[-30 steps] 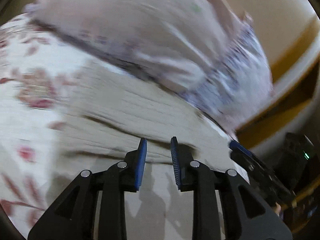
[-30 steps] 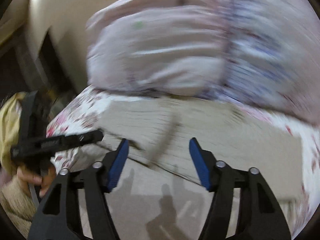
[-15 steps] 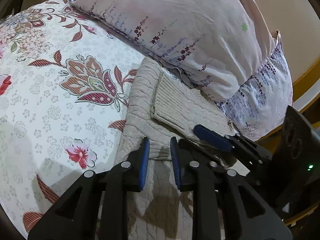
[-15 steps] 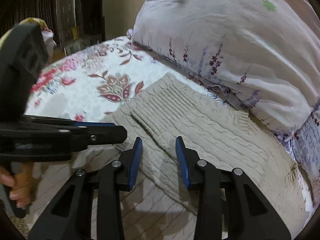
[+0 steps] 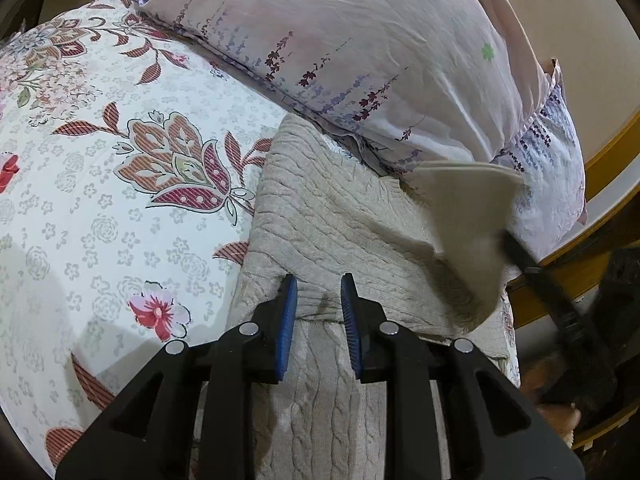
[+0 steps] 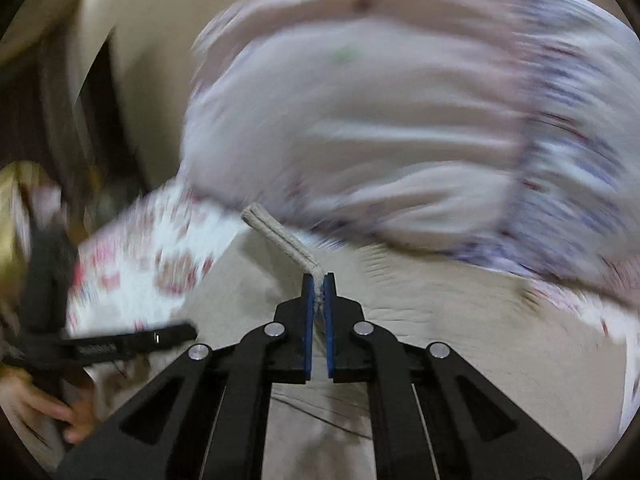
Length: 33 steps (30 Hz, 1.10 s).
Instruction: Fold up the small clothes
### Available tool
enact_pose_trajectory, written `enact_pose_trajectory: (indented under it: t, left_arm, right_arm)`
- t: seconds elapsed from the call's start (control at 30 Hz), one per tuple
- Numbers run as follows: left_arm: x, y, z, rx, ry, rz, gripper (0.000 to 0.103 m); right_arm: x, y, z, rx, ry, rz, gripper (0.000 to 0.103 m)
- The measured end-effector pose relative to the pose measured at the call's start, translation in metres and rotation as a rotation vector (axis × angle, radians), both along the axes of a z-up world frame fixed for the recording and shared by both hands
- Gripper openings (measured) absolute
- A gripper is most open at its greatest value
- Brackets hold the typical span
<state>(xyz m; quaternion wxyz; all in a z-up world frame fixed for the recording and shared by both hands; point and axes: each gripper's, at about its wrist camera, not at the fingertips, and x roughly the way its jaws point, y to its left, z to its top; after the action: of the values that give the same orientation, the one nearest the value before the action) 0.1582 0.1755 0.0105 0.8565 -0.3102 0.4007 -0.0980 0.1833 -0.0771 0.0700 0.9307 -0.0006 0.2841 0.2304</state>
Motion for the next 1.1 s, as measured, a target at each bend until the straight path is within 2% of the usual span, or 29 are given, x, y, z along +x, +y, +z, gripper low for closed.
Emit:
enact_pose_trajectory:
  t: [0.1, 0.2, 0.27, 0.3, 0.33, 0.4, 0.43, 0.57, 0.8, 0.83, 0.87, 0.9, 0.97, 1.1]
  left_arm:
    - [0.002, 0.000, 0.000, -0.004, 0.002, -0.006, 0.024]
    - [0.003, 0.001, 0.000, -0.016, 0.000, -0.017, 0.028]
    - [0.003, 0.001, 0.000, -0.022, -0.003, -0.028, 0.034]
    - [0.004, 0.000, 0.001, -0.024, -0.005, -0.033, 0.035]
    - [0.004, -0.001, 0.001, -0.027, -0.005, -0.038, 0.039]
    - [0.003, -0.002, 0.003, -0.029, -0.007, -0.046, 0.043]
    - [0.002, -0.003, 0.004, -0.030, -0.007, -0.049, 0.046]
    - [0.000, -0.007, 0.006, -0.015, -0.006, -0.062, 0.050]
    - [-0.001, -0.009, 0.007, -0.005, 0.001, -0.074, 0.051]
    - [-0.001, -0.009, 0.007, -0.004, 0.002, -0.075, 0.051]
    - [-0.001, -0.009, 0.007, -0.003, 0.002, -0.076, 0.051]
    - [-0.001, -0.009, 0.007, -0.002, 0.002, -0.077, 0.051]
    - [-0.001, -0.009, 0.007, -0.005, 0.001, -0.080, 0.052]
    - [-0.001, -0.008, 0.006, -0.006, 0.001, -0.086, 0.052]
  right_arm:
    - [-0.013, -0.065, 0.010, 0.130, 0.003, -0.154, 0.005]
    - [-0.027, -0.126, -0.008, 0.204, 0.075, -0.302, 0.007]
    - [-0.027, -0.158, -0.031, 0.215, 0.192, -0.378, 0.015]
    - [-0.026, -0.175, -0.041, 0.245, 0.249, -0.421, 0.023]
    - [-0.026, -0.186, -0.046, 0.275, 0.279, -0.443, 0.036]
    - [-0.029, -0.215, -0.054, 0.382, 0.329, -0.506, 0.047]
    - [-0.028, -0.227, -0.054, 0.421, 0.339, -0.529, 0.048]
    - [-0.014, -0.237, -0.060, 0.438, 0.388, -0.530, 0.047]
    - [0.009, -0.225, -0.079, 0.428, 0.469, -0.511, 0.032]
    - [0.011, -0.224, -0.080, 0.431, 0.472, -0.509, 0.027]
    - [0.012, -0.223, -0.081, 0.425, 0.469, -0.512, 0.023]
    - [0.014, -0.222, -0.081, 0.416, 0.461, -0.510, 0.010]
    - [0.013, -0.219, -0.077, 0.418, 0.440, -0.493, 0.009]
    - [-0.009, -0.212, -0.049, 0.396, 0.308, -0.466, 0.008]
